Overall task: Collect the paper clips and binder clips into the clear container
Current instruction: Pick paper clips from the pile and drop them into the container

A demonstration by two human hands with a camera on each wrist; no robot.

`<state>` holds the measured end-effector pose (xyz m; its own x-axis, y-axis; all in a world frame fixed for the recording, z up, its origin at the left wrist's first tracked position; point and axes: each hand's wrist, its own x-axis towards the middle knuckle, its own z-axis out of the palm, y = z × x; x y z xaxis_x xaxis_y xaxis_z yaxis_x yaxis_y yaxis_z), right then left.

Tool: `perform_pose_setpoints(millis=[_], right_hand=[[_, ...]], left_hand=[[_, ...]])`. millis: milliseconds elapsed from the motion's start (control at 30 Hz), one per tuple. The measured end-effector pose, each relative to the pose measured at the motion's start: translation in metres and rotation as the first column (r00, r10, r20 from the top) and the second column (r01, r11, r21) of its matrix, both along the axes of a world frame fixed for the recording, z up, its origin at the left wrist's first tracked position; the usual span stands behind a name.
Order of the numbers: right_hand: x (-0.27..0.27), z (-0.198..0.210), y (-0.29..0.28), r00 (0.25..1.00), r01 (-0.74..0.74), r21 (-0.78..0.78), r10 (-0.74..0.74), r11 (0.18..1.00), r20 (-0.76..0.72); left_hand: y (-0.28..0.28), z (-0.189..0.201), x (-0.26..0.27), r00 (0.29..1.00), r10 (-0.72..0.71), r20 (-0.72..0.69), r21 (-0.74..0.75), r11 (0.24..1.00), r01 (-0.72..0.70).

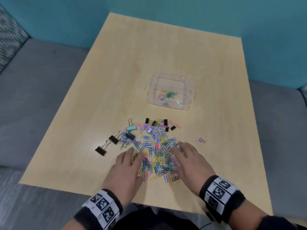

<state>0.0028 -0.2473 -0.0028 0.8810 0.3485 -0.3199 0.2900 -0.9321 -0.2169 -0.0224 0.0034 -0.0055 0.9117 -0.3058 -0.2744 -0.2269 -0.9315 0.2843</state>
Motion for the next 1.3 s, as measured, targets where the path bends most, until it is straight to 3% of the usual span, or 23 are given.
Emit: perform_pose_setpoints(millis=[67, 167, 300, 600, 833, 967, 1300], right_hand=[[-0.014, 0.004, -0.01, 0.987, 0.11, -0.047, -0.115, 0.993, -0.108], [-0.026, 0.003, -0.006, 0.971, 0.103, -0.095, -0.121, 0.99, -0.208], [-0.011, -0.006, 0.02, 0.983, 0.112, -0.059, -0.119, 0.992, -0.139], [0.021, -0.004, 0.035, 0.999, -0.007, -0.108, 0.002, 0.994, -0.045], [0.033, 0.01, 0.028, 0.992, -0.084, -0.124, 0.071, 0.989, -0.107], [0.04, 0.012, 0.024, 0.991, -0.068, -0.093, 0.057, 0.993, -0.118], [0.052, 0.006, 0.014, 0.979, 0.013, 0.065, 0.001, 0.998, -0.205]], left_hand=[[-0.005, -0.005, -0.004, 0.999, 0.024, -0.036, 0.051, 0.998, -0.022], [-0.016, -0.013, 0.0, 0.999, -0.003, -0.04, 0.047, 0.999, 0.005], [-0.033, -0.018, 0.022, 0.997, -0.022, -0.07, -0.009, 1.0, 0.021], [-0.054, -0.025, 0.056, 0.993, -0.118, 0.007, 0.042, 0.992, 0.118], [-0.053, -0.023, 0.063, 0.988, -0.155, -0.003, 0.029, 0.987, 0.155], [-0.052, -0.022, 0.069, 0.987, -0.162, 0.012, 0.02, 0.987, 0.162], [-0.042, -0.011, 0.085, 0.989, -0.095, -0.115, 0.0, 0.995, 0.096]])
